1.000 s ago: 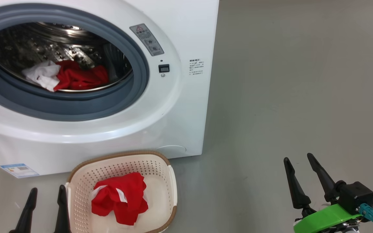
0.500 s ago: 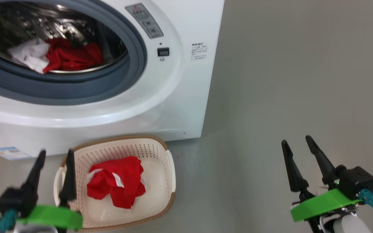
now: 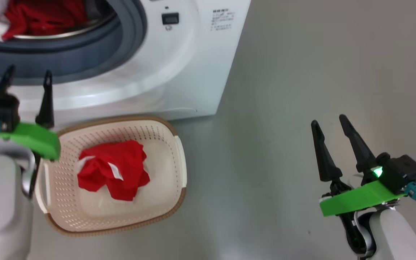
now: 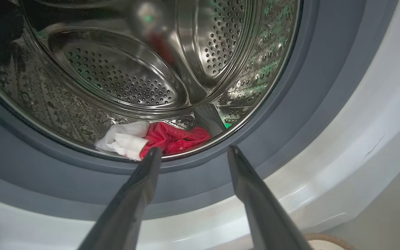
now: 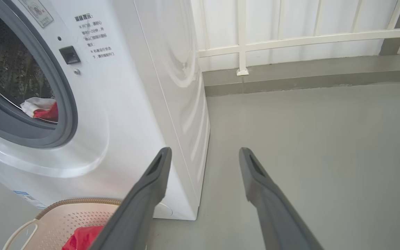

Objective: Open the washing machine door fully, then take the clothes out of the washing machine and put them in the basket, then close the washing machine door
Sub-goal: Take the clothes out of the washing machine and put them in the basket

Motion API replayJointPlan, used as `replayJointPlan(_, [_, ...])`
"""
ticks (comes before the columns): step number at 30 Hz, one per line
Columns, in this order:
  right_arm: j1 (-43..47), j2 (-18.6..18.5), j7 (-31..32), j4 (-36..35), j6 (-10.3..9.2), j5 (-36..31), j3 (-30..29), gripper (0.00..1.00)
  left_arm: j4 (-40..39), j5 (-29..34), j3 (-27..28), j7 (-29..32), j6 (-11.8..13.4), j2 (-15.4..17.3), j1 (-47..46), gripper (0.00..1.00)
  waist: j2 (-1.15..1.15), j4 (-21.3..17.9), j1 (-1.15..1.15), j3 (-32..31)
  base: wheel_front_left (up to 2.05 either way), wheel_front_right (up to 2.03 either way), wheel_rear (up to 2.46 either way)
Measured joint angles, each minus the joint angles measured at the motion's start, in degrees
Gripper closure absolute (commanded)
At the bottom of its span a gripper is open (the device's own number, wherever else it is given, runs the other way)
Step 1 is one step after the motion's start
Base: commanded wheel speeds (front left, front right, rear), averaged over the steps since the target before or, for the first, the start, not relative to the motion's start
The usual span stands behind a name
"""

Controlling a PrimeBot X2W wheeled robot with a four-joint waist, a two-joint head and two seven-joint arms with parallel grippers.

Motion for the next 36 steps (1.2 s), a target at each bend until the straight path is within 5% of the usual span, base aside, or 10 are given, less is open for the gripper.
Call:
replayJointPlan(18, [-3.7, 0.0, 0.0, -0.7, 0.0, 2.6, 2.1, 0.0, 23.2, 11.9, -9.6, 4.9, 4.5, 6.5, -25.5, 0.0, 0.0, -3.2, 0.0, 7.2, 0.0, 0.0, 0.0])
replayJointPlan(36, [-5.5, 0.0, 0.0, -1.2, 0.0, 4.6, 3.3, 0.0, 34.0, 16.1, -14.0, 9.2, 6.4, 11.9, -35.6, 0.0, 0.0, -6.9, 0.0, 11.0, 0.0, 0.0, 0.0])
